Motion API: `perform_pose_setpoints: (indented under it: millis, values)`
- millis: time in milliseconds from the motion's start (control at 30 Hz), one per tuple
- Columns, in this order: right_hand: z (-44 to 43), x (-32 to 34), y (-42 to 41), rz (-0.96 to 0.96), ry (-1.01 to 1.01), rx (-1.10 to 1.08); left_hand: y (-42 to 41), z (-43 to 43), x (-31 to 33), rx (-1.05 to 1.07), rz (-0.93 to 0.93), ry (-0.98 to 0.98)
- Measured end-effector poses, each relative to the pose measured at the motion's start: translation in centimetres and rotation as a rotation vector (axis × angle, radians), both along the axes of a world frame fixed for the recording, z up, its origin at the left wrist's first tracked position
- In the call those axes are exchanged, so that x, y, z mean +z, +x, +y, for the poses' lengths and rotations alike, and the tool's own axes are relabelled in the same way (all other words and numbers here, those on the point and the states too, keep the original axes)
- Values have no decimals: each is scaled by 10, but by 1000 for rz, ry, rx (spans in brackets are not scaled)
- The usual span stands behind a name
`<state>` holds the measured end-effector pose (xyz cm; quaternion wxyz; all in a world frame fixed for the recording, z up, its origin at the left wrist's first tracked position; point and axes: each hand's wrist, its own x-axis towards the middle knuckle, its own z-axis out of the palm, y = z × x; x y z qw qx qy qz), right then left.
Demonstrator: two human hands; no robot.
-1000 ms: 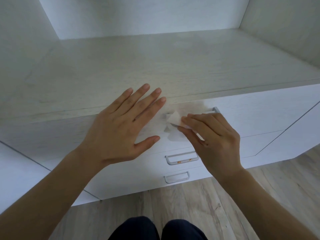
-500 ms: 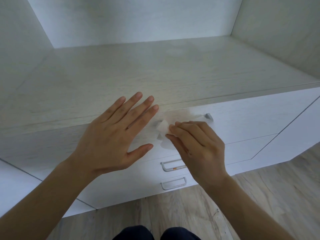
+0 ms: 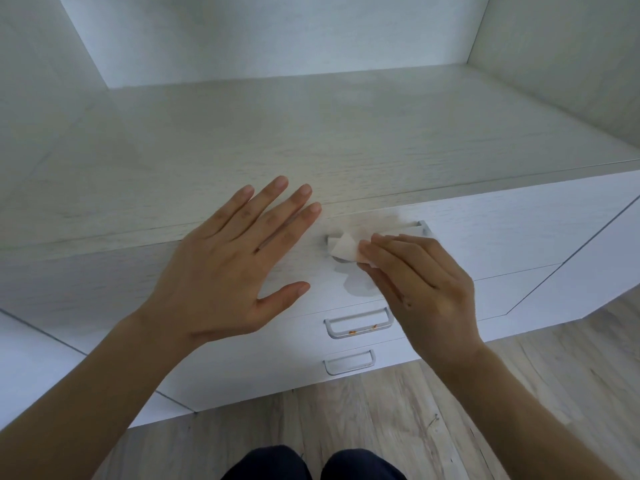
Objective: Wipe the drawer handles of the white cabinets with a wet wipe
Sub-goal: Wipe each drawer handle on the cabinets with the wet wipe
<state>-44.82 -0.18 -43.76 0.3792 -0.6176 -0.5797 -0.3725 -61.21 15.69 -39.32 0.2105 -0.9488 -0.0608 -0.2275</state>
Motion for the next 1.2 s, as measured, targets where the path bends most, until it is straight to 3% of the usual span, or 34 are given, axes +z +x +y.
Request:
perform_pose_setpoints:
  millis: [467, 700, 933, 1200]
  values:
    - [-11, -1, 12, -127, -147, 102, 1, 0, -2, -7, -37, 26]
    - [10, 5, -3, -172, -106, 174, 1, 0, -1, -6, -21, 32]
    - [-11, 2, 25, -123, -124, 161, 1, 0, 0, -18, -36, 16]
    - [-37, 4, 55, -208, -120, 50, 2, 1, -2, -14, -34, 8]
